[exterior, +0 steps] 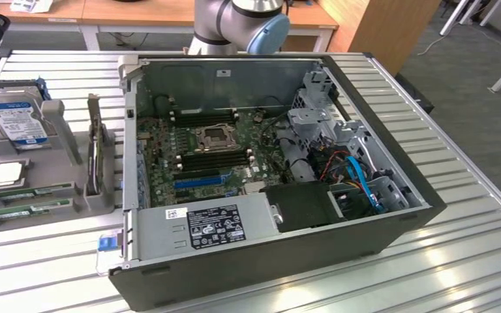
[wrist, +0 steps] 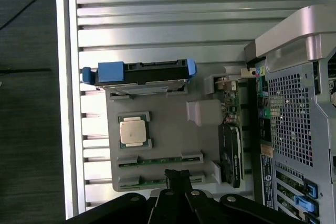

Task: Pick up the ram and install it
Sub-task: 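Pick up the ram and move it above insertion slot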

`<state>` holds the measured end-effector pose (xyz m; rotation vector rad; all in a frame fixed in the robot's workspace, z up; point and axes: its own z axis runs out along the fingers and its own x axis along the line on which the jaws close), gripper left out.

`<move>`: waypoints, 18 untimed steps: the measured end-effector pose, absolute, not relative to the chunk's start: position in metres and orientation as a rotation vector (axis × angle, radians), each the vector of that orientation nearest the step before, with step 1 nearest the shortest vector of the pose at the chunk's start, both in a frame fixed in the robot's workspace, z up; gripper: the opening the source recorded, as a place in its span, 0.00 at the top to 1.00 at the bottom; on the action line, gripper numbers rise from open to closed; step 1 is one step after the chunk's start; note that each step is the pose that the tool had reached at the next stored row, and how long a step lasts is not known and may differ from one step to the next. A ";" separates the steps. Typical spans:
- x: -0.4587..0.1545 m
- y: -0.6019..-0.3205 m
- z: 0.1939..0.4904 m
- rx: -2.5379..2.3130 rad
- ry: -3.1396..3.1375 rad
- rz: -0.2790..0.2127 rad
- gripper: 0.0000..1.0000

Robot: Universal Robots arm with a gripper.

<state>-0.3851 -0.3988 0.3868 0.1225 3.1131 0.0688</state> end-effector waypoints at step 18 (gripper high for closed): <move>-0.385 -0.399 0.387 0.048 3.116 0.070 0.90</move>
